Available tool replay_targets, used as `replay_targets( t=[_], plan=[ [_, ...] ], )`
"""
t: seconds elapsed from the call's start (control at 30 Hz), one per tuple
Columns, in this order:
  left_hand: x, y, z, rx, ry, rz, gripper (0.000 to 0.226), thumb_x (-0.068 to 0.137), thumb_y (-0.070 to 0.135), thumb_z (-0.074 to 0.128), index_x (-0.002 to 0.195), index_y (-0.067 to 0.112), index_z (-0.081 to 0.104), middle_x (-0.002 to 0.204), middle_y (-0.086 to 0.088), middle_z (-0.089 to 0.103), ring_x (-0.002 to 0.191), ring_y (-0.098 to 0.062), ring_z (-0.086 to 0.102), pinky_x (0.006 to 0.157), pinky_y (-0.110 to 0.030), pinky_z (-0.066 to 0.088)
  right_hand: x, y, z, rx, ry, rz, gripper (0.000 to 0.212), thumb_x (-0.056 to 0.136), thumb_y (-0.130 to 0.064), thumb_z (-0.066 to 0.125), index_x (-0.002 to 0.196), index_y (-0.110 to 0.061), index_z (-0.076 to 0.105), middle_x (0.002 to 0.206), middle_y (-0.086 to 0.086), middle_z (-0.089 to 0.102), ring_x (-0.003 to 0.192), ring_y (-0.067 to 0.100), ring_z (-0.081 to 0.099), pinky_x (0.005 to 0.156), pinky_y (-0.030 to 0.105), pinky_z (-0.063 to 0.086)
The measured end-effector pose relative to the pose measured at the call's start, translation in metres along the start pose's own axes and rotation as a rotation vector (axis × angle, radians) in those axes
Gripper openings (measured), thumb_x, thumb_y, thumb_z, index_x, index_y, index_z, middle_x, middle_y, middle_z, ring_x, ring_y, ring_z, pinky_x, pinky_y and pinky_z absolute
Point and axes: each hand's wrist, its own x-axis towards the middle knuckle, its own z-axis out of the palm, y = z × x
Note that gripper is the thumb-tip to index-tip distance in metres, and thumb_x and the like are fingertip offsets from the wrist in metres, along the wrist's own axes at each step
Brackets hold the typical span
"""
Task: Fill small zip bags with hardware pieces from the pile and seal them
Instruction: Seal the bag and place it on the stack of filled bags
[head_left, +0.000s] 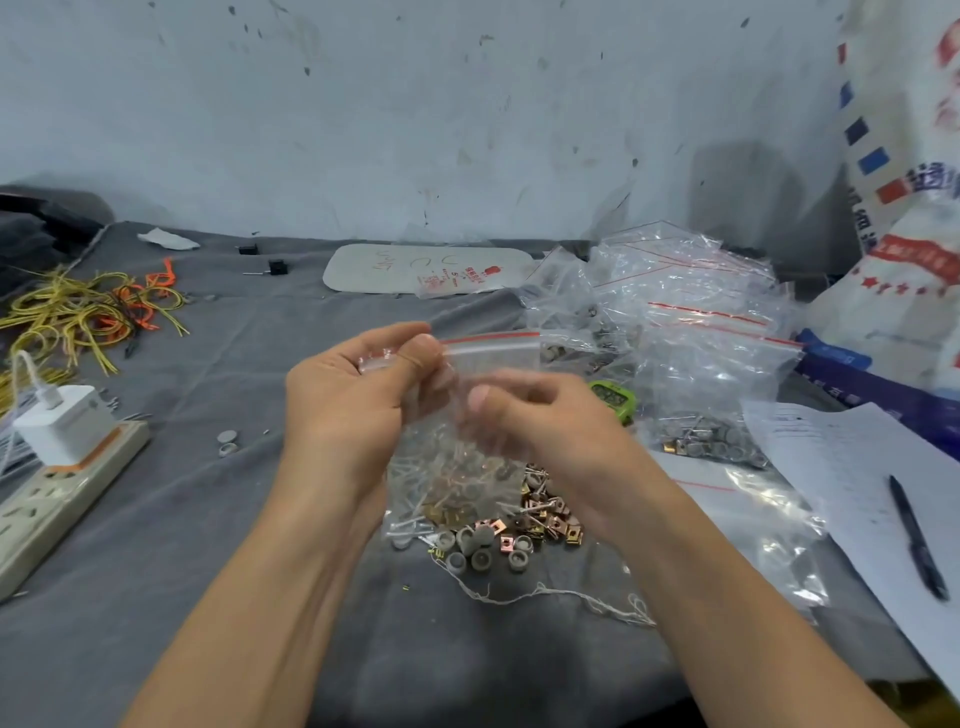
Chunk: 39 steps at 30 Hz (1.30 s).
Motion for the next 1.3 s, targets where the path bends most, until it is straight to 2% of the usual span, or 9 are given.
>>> replay_targets(
  t=[0.27,0.4,0.47,0.57,0.63,0.8,0.9,1.03,1.3],
  plan=[
    [0.006,-0.021,0.023,0.422,-0.180,0.169,0.017,0.084,0.010,0.080,0.096,0.022,0.077,0.069,-0.006,0.076,0.060,-0.020,0.072,0.058,-0.028,0.061,-0.020,0.003,-0.086,-0.115,0.176,-0.074,0.022,0.097,-0.004,0.063,0.079,-0.002,0.075,0.065,0.011,0.069,0.057,0.022,0.058,0.060,0.034,0.049],
    [0.015,-0.025,0.024,0.462,-0.084,0.136,0.020,0.079,0.010,0.084,0.094,0.021,0.077,0.067,-0.007,0.075,0.062,-0.022,0.075,0.062,-0.037,0.064,-0.017,0.003,-0.147,-0.056,0.562,-0.025,0.027,0.096,-0.006,0.066,0.073,-0.011,0.077,0.062,0.002,0.071,0.052,0.011,0.061,0.057,0.028,0.056],
    [0.015,-0.027,0.022,0.559,-0.060,0.153,0.015,0.079,0.014,0.085,0.088,0.025,0.079,0.067,-0.002,0.075,0.062,-0.021,0.075,0.066,-0.042,0.064,-0.009,0.004,-0.175,-0.155,0.756,0.005,0.009,0.097,-0.017,0.069,0.098,-0.013,0.077,0.080,0.001,0.077,0.068,0.012,0.066,0.077,0.039,0.058],
    [0.002,-0.034,0.026,0.758,-0.113,0.227,0.024,0.080,0.024,0.085,0.085,0.045,0.076,0.066,0.013,0.074,0.062,-0.006,0.073,0.066,-0.033,0.060,-0.008,0.011,-0.194,-0.533,0.940,0.111,0.059,0.096,-0.035,0.069,0.150,-0.026,0.047,0.142,0.002,0.060,0.127,0.024,0.057,0.113,0.047,0.044],
    [-0.006,-0.039,0.031,0.929,-0.167,0.281,0.020,0.079,0.029,0.085,0.076,0.047,0.076,0.064,0.024,0.070,0.062,0.005,0.069,0.062,-0.022,0.055,-0.017,0.014,-0.190,-0.724,0.986,-0.001,0.060,0.094,-0.025,0.068,0.148,-0.031,0.045,0.140,0.004,0.060,0.127,0.028,0.056,0.110,0.047,0.045],
    [-0.016,-0.050,0.039,1.115,-0.285,0.332,0.019,0.081,0.028,0.084,0.073,0.043,0.075,0.066,0.035,0.065,0.066,0.015,0.063,0.060,-0.002,0.044,-0.032,0.036,-0.188,-1.012,0.640,0.224,0.025,0.090,-0.015,0.061,0.097,-0.034,0.076,0.100,-0.004,0.076,0.089,0.021,0.067,0.087,0.035,0.056],
    [-0.019,-0.055,0.040,1.144,-0.325,0.332,0.019,0.082,0.028,0.082,0.073,0.042,0.074,0.066,0.034,0.066,0.065,0.013,0.064,0.058,-0.005,0.046,-0.035,0.052,-0.182,-1.184,0.331,0.374,0.031,0.092,-0.010,0.054,0.107,-0.033,0.069,0.106,0.002,0.073,0.090,0.027,0.061,0.082,0.036,0.053],
    [-0.022,-0.058,0.035,1.215,-0.342,0.306,0.022,0.084,0.034,0.081,0.069,0.047,0.070,0.066,0.035,0.065,0.065,0.013,0.063,0.060,-0.013,0.049,-0.040,0.047,-0.180,-1.161,0.244,0.346,0.031,0.098,-0.020,0.054,0.128,-0.022,0.063,0.126,0.008,0.068,0.107,0.032,0.062,0.092,0.039,0.050],
    [-0.024,-0.050,0.030,1.225,-0.335,0.258,0.012,0.083,0.034,0.081,0.075,0.040,0.076,0.066,0.033,0.066,0.065,0.012,0.063,0.065,-0.022,0.054,-0.079,0.042,-0.142,-1.275,-0.010,0.320,0.045,0.085,-0.038,0.073,0.129,-0.043,0.064,0.126,-0.017,0.068,0.111,0.013,0.064,0.089,0.024,0.048]
  ],
)
